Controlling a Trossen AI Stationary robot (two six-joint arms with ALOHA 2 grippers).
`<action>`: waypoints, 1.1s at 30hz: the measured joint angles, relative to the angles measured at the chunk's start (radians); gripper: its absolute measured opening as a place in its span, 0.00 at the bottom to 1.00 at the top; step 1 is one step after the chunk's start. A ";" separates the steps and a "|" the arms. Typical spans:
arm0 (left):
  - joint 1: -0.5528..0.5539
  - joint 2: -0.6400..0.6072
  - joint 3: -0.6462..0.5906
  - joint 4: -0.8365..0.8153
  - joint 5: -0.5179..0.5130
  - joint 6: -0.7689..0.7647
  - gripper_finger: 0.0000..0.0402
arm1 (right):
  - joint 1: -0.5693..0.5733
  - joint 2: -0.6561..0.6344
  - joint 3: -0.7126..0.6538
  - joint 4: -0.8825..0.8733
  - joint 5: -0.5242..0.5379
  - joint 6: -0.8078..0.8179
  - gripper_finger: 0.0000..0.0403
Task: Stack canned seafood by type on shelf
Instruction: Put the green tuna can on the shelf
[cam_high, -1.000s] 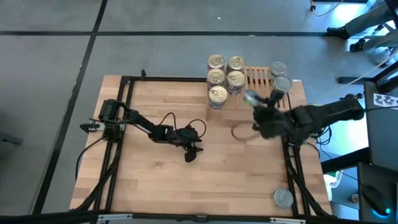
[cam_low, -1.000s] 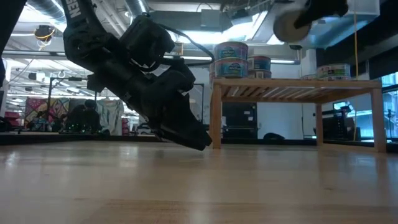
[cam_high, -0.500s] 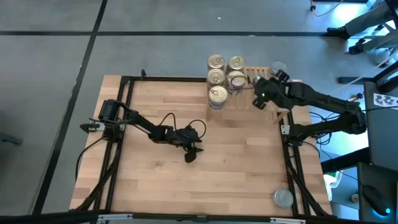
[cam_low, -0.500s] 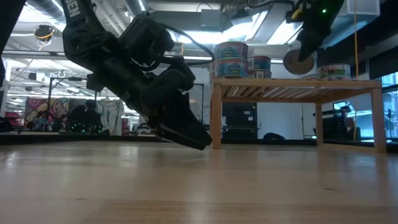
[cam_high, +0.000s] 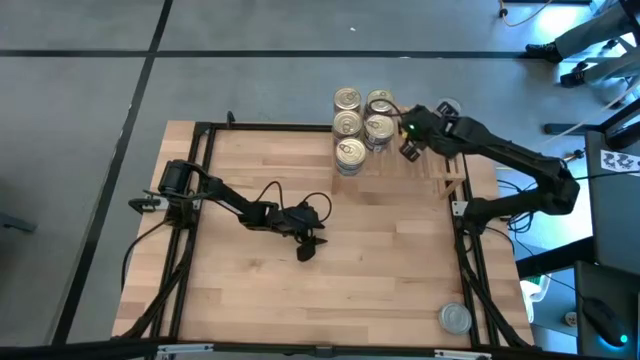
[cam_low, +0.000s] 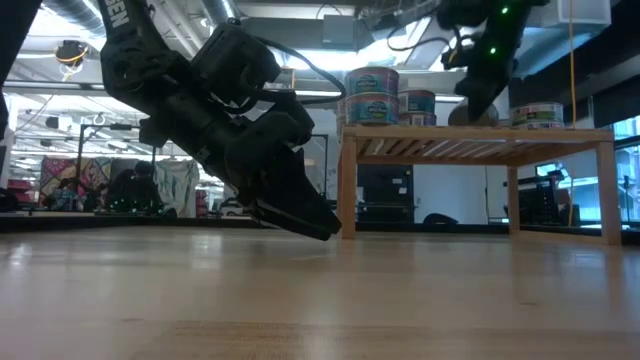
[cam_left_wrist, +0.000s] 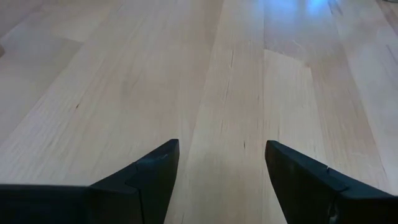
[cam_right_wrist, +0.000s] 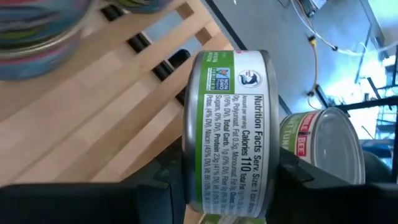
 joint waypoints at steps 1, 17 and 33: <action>0.000 0.000 0.000 0.000 0.000 0.000 0.59 | -0.011 0.010 0.000 0.009 0.000 -0.006 0.35; 0.000 0.000 0.000 0.000 0.000 0.000 0.59 | -0.063 0.097 0.000 0.073 0.075 -0.087 0.37; -0.005 0.000 0.000 0.000 0.000 -0.028 0.59 | -0.063 0.098 0.000 0.050 0.093 -0.087 0.59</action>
